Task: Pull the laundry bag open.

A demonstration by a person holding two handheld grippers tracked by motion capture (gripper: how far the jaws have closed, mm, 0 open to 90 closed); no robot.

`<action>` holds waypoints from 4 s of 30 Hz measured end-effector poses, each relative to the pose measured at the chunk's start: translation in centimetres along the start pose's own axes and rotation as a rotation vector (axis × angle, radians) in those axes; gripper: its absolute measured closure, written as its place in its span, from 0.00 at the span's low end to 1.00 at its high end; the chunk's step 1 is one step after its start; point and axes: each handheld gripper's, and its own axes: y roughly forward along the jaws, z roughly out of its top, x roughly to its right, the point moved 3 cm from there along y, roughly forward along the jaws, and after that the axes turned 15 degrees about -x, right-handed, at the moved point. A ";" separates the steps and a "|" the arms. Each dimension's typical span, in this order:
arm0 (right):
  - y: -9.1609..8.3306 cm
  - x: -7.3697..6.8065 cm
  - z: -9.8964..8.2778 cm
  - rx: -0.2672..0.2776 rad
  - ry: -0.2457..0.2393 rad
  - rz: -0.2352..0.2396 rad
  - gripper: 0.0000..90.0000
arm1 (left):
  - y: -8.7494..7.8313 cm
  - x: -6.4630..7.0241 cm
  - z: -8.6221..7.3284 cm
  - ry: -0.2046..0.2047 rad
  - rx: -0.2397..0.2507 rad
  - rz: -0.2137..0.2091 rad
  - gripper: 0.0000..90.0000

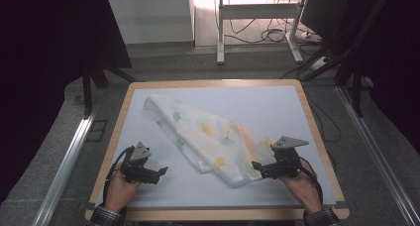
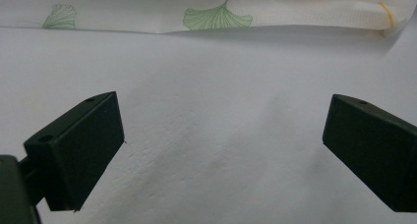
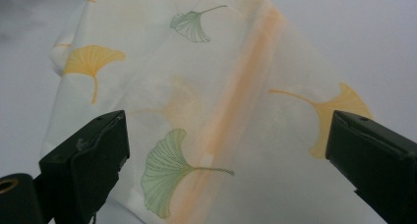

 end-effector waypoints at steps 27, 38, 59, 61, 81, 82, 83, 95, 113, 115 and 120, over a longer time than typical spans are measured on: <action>3.9 -7.1 3.6 -0.109 -0.193 0.131 0.28 | 0.1 0.1 0.0 0.004 -0.010 0.013 0.02; 6.0 -9.9 4.7 -0.150 -0.278 0.154 0.48 | 0.1 0.1 0.0 0.010 -0.012 0.014 0.02; 3.6 -6.2 7.6 -0.194 -0.177 0.141 0.98 | 0.1 0.2 0.0 0.025 -0.020 0.026 0.02; 3.0 -5.4 8.1 -0.188 -0.166 0.135 0.98 | 0.1 0.3 0.0 0.022 -0.020 0.024 0.02; -0.3 6.0 12.4 -0.164 -0.019 -0.081 0.98 | 0.1 0.2 0.0 0.023 -0.022 0.025 0.02; -0.3 6.5 12.6 -0.160 -0.011 -0.086 0.98 | 0.1 0.2 0.0 0.022 -0.021 0.025 0.02; -0.3 7.0 12.8 -0.156 -0.003 -0.097 0.98 | 0.1 0.2 0.1 0.021 -0.021 0.024 0.02; 0.9 11.8 13.6 -0.152 0.119 -0.183 0.75 | 0.2 0.3 0.1 0.027 -0.025 0.024 0.02; -2.6 10.5 12.6 -0.071 0.106 -0.157 0.56 | 0.3 0.4 0.1 0.029 -0.037 0.031 0.01; -2.8 9.7 12.4 -0.069 0.092 -0.128 0.58 | 0.3 0.5 0.2 0.028 -0.037 0.030 0.01; -1.7 5.5 10.5 -0.096 -0.010 -0.031 0.63 | 0.2 0.5 0.2 0.029 -0.037 0.035 0.01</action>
